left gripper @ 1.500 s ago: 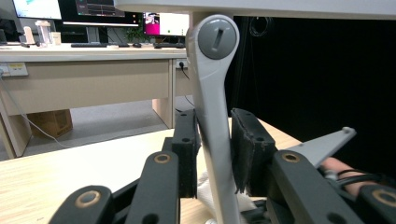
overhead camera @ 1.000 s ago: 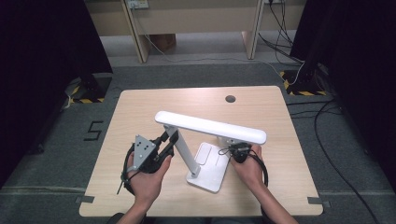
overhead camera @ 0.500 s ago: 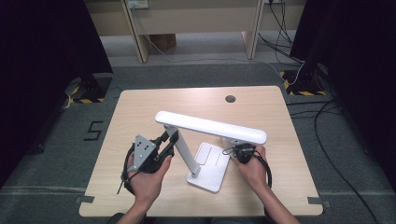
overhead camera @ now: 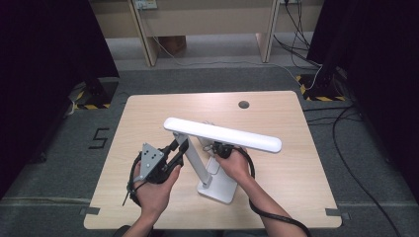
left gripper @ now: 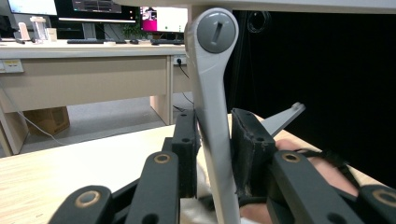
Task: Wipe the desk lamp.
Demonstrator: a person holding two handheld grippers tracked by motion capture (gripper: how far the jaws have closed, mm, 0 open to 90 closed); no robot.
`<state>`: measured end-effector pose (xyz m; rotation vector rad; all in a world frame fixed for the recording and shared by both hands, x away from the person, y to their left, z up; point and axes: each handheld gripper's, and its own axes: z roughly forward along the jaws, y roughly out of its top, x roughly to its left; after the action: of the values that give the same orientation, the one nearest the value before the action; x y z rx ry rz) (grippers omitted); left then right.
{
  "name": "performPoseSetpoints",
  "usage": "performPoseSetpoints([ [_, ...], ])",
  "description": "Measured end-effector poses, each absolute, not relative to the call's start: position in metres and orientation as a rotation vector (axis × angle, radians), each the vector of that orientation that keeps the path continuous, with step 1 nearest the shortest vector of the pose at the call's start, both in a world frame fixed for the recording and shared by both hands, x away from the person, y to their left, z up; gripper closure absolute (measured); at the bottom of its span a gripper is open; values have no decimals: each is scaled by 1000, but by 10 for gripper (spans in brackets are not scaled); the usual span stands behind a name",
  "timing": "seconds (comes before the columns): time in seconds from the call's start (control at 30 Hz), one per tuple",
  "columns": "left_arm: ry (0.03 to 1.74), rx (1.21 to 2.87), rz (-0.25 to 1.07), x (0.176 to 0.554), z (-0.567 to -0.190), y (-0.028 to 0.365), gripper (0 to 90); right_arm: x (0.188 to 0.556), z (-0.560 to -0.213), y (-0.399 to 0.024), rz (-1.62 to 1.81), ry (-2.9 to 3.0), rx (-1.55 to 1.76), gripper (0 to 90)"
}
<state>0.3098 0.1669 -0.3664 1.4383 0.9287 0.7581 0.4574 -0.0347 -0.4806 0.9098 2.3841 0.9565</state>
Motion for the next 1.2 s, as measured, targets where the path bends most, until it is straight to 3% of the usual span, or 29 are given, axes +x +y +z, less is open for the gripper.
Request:
performPoseSetpoints([
  [0.9,937,1434,772,310,-368,163,718,409,-494,-190,734,2244,1187,826],
  [1.03,938,1436,768,310,-368,163,717,408,-497,-203,735,2233,1293,744],
  [1.2,941,1439,756,311,-370,163,707,401,-488,-203,787,2151,1313,551],
])
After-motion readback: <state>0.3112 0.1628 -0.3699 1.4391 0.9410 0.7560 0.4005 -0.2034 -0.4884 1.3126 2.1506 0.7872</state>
